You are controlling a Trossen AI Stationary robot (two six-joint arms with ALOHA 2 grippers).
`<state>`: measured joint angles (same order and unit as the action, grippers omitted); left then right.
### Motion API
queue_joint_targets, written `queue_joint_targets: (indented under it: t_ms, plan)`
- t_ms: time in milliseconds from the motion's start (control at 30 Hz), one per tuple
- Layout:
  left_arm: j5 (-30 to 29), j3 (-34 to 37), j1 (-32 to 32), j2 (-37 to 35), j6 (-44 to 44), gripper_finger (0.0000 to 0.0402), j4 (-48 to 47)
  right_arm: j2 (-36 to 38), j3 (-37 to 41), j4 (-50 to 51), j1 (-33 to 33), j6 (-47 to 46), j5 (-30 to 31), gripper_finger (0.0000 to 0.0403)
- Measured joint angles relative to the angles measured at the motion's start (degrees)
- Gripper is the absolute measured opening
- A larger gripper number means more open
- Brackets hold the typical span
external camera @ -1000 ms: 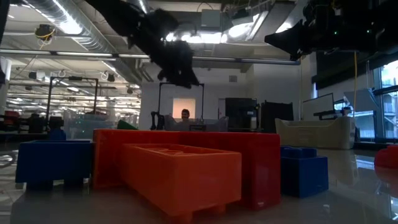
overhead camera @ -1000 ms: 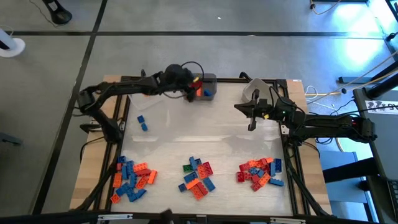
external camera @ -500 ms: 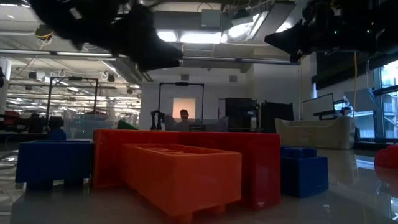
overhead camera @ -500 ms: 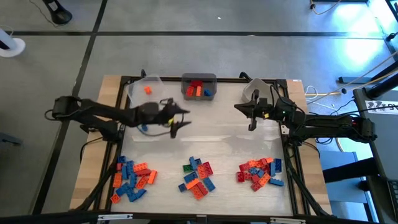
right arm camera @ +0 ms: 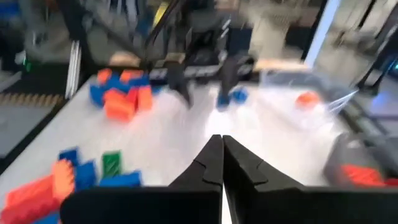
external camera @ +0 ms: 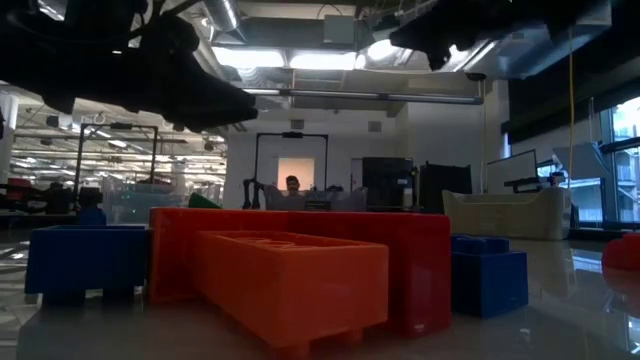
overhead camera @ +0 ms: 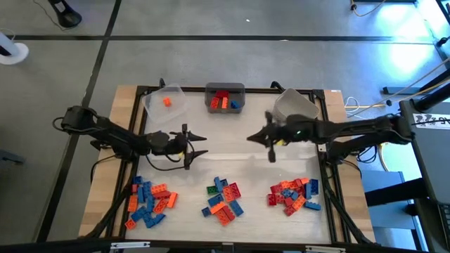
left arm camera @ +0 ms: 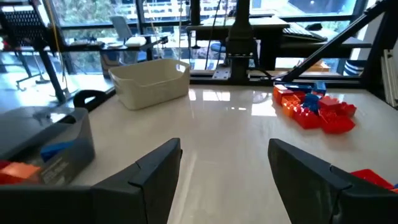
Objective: Sort blocks by size
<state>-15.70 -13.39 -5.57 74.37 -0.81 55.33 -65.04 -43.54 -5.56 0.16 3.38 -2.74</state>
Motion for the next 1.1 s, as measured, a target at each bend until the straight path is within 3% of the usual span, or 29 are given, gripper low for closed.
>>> queue_joint_targets:
  t_ms: [233, 367, 467, 633, 767, 900, 1100]
  plan:
    - [-0.09, 0.0, -0.07, 0.0, -4.3, 0.0229, 1.63, -10.81, -14.38, 16.77, 10.0, -3.39, 7.55, 0.0005]
    - [-0.11, 0.0, 0.36, 0.0, -7.29, 0.0229, 4.57, -16.84, -20.04, 21.34, 14.18, -4.38, 8.38, 0.0005]
    - [-0.13, -0.02, 0.4, 0.0, -8.23, 0.0229, 5.53, -20.52, -22.58, 21.77, 16.24, -4.4, 7.07, 0.0005]
    - [0.0, -0.04, -0.53, 0.04, -6.31, 0.0229, 1.73, -25.56, -24.56, 13.91, 18.47, -5.21, 4.26, 0.0005]
    - [0.04, -0.02, -0.94, 0.42, -4.25, 0.0229, -0.09, -27.02, -25.17, 16.09, 19.04, -4.66, 3.56, 0.0014]
    - [0.02, -0.02, -1.07, 0.5, -3.81, 0.0229, -0.42, -27.06, -25.14, 22.82, 19.0, -6.77, 5.26, 0.0072]
    - [0.02, -0.04, -1.07, 0.5, -3.44, 0.0229, -0.17, -30.55, -25.06, 26.77, 19.0, -10.85, 6.29, 0.0222]
